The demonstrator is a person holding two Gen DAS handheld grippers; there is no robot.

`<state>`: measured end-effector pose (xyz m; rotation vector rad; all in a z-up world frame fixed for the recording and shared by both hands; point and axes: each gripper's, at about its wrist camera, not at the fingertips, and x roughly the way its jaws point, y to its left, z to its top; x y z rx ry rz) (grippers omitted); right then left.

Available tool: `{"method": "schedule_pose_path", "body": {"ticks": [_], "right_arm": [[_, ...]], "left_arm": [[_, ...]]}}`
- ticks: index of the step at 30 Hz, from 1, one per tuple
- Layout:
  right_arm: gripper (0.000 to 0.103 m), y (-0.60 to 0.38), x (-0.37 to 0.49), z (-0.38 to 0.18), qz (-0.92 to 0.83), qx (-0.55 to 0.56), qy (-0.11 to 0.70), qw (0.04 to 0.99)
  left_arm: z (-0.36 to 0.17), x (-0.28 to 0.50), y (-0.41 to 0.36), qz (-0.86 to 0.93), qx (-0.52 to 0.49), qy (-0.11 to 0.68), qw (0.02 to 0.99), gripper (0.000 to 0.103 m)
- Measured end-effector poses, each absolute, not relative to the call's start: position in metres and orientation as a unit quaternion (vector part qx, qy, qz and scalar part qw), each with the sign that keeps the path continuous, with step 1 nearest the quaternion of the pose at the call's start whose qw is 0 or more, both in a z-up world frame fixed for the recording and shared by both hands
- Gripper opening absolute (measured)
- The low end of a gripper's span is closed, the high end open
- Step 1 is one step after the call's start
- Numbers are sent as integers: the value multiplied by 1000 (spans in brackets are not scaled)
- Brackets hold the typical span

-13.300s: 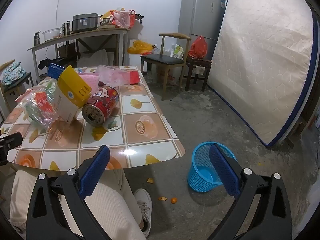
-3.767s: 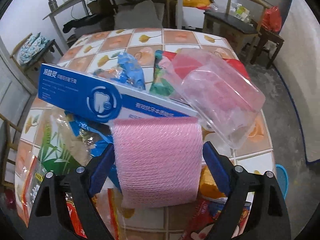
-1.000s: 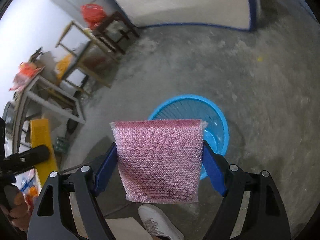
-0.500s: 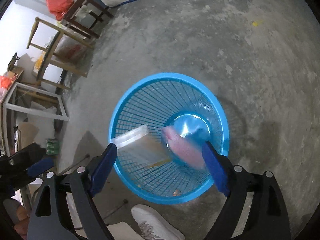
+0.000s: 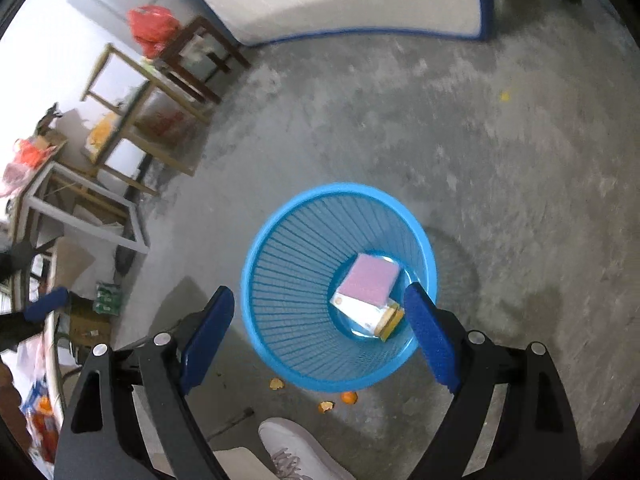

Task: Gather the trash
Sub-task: 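Open both tools to drop the box and sponge into the wastebasket, then move both tools back over the table toward the snack bags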

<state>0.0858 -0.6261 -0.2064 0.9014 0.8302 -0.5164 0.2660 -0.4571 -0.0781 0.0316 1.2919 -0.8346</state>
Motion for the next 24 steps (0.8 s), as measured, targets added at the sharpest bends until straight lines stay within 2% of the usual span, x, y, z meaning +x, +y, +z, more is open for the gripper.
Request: {"method": "schedule_pose_path", "body": {"ticks": [5,7,12,17,24], "right_arm": [[84,-587,66,-140,-221,366,349,834],[89,-566,59,-111,-213,337,334,854],[95,-501,53,-51,-180,249,308,901],[96,-434,60,-11,-128,191,301,926],[96,-320,78,5,-43,113,334,935]], "left_arm": [[7,244,-390,-403,-4,508,761,84],[41,229,-344,-403,-13,479,780,84],[87,184,-232,-385,-34,426,818,87],[89,132,-131,-313,-44,386,867,88],[65,68,-25,-209,-60,343,914,91]]}}
